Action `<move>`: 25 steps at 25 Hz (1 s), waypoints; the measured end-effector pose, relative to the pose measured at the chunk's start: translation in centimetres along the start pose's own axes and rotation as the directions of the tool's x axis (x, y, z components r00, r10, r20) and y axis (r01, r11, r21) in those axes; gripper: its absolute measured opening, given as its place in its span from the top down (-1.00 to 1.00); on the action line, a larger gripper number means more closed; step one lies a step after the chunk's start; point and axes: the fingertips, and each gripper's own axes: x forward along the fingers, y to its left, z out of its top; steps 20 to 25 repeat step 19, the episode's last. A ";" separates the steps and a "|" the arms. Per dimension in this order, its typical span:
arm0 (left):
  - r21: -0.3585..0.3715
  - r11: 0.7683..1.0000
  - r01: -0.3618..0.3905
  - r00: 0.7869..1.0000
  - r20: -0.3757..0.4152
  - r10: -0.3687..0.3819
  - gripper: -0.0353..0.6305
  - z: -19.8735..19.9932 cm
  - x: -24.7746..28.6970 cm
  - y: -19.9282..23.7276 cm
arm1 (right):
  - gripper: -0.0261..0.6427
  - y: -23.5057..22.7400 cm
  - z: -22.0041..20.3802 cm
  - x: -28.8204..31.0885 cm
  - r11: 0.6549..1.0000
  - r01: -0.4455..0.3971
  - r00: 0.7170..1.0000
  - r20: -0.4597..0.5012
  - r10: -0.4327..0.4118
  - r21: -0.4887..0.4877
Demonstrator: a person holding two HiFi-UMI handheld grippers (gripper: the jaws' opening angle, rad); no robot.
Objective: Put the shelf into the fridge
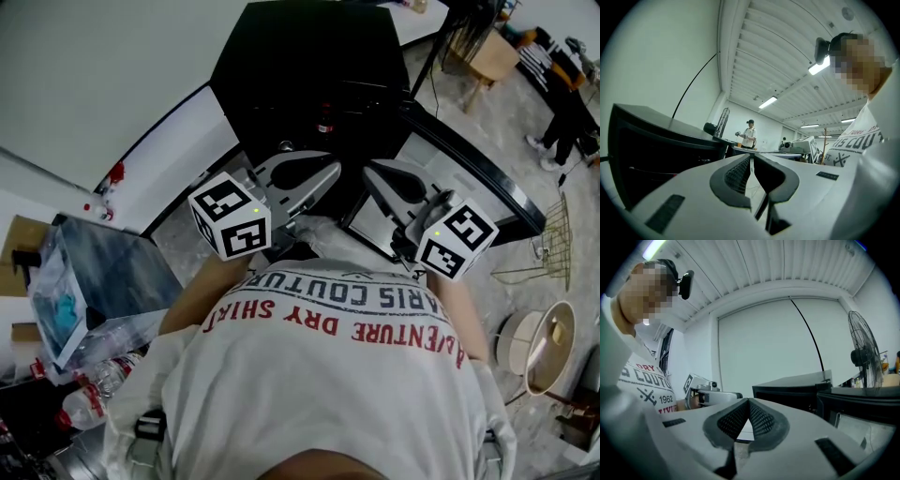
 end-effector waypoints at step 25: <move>0.027 1.000 0.000 1.000 0.001 0.000 0.75 0.1 0.8 0.3 | 0.85 -1.2 -0.1 0.6 1.000 -0.010 1.000 -0.010 0.010 -0.018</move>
